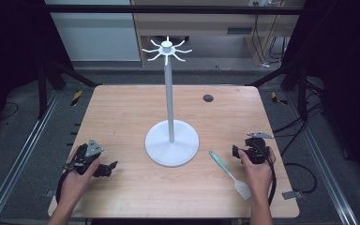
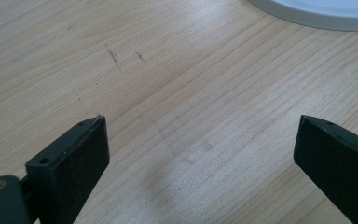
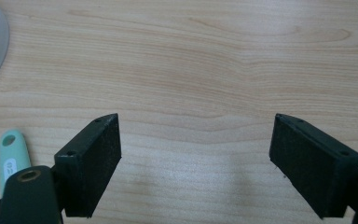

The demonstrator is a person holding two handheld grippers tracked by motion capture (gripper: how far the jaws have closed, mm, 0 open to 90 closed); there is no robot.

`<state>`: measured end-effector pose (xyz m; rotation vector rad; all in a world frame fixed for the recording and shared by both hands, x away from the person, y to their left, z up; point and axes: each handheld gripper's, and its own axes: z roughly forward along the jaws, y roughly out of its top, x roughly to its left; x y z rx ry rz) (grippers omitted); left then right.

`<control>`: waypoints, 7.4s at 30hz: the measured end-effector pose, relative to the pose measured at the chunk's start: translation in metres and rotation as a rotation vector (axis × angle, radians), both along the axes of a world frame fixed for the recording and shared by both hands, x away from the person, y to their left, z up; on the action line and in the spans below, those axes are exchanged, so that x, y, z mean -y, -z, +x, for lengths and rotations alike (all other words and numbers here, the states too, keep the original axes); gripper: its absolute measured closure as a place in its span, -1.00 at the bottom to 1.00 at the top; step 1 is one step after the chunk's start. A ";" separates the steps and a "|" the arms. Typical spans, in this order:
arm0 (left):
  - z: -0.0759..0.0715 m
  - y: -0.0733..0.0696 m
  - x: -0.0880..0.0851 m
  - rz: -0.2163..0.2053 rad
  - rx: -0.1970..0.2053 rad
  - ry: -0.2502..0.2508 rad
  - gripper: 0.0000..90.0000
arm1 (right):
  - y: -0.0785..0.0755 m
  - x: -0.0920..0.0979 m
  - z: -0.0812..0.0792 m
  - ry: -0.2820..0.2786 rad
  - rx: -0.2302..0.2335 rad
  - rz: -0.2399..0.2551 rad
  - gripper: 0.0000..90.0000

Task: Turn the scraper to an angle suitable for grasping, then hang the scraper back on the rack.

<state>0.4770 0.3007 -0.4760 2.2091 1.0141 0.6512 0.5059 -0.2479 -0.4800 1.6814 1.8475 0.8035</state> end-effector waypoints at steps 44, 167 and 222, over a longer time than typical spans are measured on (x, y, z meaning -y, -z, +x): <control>0.000 0.001 0.001 0.013 -0.008 0.007 -0.93 | 0.006 -0.076 0.002 -0.299 -0.131 -0.079 1.00; -0.001 0.001 -0.002 0.013 -0.013 -0.001 -0.93 | -0.146 -0.053 -0.034 -0.452 0.098 0.017 0.67; -0.001 0.002 -0.003 0.010 -0.017 -0.006 -0.93 | -0.242 -0.098 -0.025 -0.471 0.440 0.140 0.67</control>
